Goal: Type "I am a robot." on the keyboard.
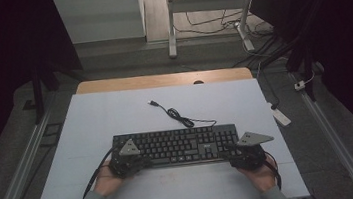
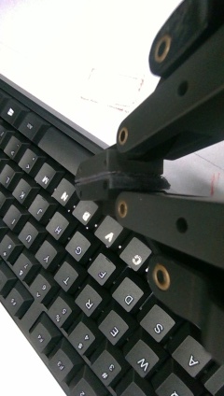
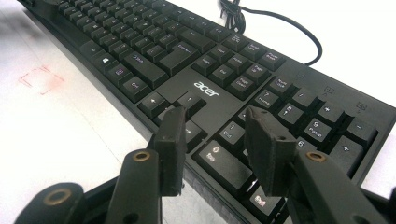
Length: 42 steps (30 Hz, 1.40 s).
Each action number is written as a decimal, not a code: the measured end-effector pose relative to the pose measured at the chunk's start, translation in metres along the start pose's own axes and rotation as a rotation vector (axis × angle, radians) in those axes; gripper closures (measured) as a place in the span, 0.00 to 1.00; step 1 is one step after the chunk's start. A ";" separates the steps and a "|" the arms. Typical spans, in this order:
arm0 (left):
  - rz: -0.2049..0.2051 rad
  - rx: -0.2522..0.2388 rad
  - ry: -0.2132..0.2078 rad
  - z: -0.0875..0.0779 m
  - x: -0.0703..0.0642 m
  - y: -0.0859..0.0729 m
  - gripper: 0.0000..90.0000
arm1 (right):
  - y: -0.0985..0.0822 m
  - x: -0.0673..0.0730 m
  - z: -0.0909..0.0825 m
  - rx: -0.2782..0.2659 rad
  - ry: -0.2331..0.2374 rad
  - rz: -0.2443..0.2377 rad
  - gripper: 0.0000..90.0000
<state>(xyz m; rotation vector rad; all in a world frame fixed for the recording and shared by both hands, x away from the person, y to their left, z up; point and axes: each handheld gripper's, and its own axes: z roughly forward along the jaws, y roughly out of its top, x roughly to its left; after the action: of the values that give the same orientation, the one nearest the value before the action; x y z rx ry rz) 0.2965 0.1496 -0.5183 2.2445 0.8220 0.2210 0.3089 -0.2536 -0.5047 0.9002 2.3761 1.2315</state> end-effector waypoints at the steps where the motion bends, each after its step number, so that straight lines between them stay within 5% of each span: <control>1: 0.001 0.001 0.001 0.001 0.000 0.000 0.99 | 0.000 0.000 0.000 0.000 0.000 0.000 0.65; 18: 0.026 0.015 0.027 0.005 -0.001 -0.002 0.99 | 0.000 0.000 0.000 -0.001 -0.003 -0.001 0.65; 23: 0.000 -0.047 0.028 -0.004 0.001 -0.001 0.99 | -0.001 0.000 0.000 -0.005 -0.004 0.003 0.65; 27: -0.045 -0.104 0.032 -0.016 0.005 -0.001 0.87 | -0.001 0.000 0.000 -0.006 -0.001 0.003 0.65; 30: -0.069 -0.127 0.038 -0.024 0.008 -0.001 0.69 | -0.001 0.000 -0.001 -0.004 -0.001 -0.002 0.64; 42: -0.172 -0.126 0.080 -0.042 0.027 -0.007 0.40 | -0.001 0.000 0.000 -0.002 0.000 -0.004 0.63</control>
<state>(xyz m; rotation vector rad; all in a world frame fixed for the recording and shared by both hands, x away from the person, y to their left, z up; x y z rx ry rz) 0.2977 0.1945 -0.4951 2.0461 1.0097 0.2750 0.3086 -0.2546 -0.5057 0.8947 2.3751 1.2318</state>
